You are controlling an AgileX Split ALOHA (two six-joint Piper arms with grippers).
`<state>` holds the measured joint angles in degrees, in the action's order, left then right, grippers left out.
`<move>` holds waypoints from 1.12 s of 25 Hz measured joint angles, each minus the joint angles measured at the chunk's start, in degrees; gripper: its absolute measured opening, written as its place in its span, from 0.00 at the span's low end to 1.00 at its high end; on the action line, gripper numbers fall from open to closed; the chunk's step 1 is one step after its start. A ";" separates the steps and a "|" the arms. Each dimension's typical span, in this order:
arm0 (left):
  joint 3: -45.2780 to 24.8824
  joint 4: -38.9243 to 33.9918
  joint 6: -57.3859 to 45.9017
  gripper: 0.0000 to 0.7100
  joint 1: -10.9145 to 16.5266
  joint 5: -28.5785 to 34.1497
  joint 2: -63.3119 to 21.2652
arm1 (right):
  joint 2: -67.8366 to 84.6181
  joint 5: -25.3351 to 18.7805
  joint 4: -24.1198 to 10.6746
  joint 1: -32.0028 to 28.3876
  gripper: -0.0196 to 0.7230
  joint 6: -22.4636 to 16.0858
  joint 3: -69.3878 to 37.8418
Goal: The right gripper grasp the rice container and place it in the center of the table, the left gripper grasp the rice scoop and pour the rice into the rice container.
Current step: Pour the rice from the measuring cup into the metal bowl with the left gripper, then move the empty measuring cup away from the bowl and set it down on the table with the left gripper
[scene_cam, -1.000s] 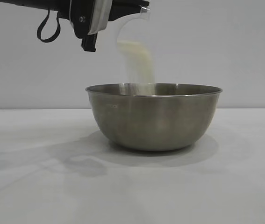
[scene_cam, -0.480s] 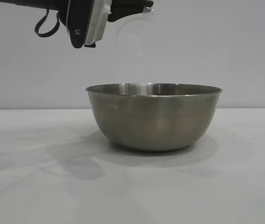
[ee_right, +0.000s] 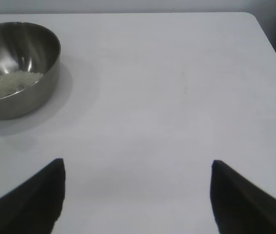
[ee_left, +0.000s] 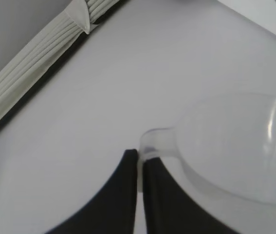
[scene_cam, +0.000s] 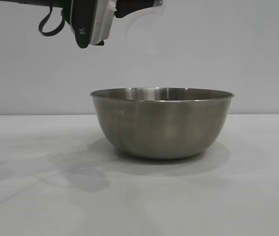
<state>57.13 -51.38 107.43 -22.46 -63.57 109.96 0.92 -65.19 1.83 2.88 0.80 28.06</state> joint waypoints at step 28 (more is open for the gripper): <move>0.00 42.38 -63.82 0.00 0.00 -0.13 0.00 | 0.00 0.00 0.00 0.00 0.73 0.00 0.00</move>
<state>57.13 -9.00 43.61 -22.46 -63.70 109.96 0.92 -65.19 1.83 2.88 0.80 28.06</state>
